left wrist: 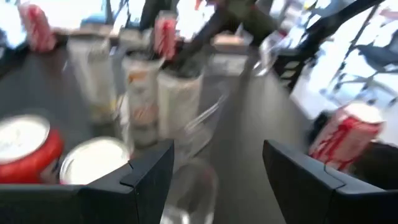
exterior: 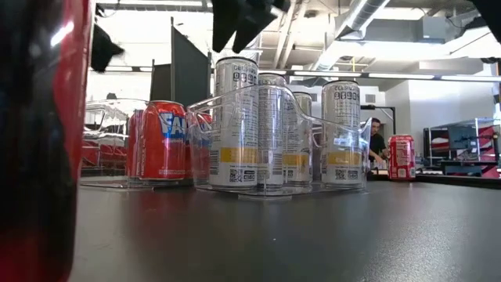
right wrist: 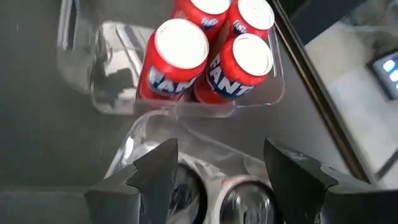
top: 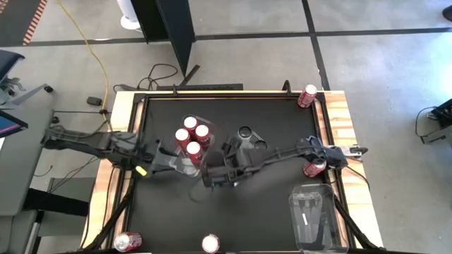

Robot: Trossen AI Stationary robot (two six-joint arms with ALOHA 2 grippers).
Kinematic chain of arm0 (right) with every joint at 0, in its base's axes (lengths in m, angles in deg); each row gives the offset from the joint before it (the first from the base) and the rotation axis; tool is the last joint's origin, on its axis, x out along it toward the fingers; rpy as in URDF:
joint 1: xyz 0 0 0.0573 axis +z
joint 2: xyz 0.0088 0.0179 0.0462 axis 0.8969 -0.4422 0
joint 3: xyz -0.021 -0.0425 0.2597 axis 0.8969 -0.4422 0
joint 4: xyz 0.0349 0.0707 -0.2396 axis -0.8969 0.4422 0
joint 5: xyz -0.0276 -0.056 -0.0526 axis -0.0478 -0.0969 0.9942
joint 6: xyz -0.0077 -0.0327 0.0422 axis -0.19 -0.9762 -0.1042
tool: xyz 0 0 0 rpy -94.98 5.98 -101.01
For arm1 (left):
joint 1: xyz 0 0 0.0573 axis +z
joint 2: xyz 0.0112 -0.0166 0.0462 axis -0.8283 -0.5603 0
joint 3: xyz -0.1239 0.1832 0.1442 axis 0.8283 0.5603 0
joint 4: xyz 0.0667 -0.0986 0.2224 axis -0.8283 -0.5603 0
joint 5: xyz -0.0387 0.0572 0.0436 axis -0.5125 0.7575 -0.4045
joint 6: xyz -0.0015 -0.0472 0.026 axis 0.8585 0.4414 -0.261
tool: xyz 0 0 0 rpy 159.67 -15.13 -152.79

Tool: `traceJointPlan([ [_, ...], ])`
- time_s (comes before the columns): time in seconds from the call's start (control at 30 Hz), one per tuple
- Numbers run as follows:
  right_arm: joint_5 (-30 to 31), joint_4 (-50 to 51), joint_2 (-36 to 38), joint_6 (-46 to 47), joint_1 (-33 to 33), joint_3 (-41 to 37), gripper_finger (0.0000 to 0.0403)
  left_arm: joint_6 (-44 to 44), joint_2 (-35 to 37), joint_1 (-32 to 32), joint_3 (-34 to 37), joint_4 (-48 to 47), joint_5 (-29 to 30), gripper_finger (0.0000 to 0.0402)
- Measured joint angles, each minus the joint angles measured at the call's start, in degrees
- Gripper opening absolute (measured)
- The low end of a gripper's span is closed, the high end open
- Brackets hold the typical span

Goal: Sort soda cans
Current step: Put the red soda can into the right transparent bin

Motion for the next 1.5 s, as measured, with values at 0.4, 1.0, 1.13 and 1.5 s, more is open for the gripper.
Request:
traceJointPlan([
  [0.4,4.77,9.42,9.68,9.54,9.04,0.0,0.0255,-1.02,0.81,-3.71,-0.01,0.88,3.66,0.0239],
  [1.0,2.99,14.55,15.74,12.04,1.37,-1.31,0.0297,-2.55,-2.78,-3.71,-0.01,2.02,3.85,0.0239],
  [1.13,2.74,15.06,16.31,11.33,-2.76,-5.09,0.0337,-2.5,-2.76,-3.71,-0.01,1.93,3.85,0.0239],
  [1.5,1.63,15.03,25.67,14.98,-11.1,-24.18,0.0385,-1.7,-2.74,-3.68,-0.01,1.07,8.17,0.0239],
])
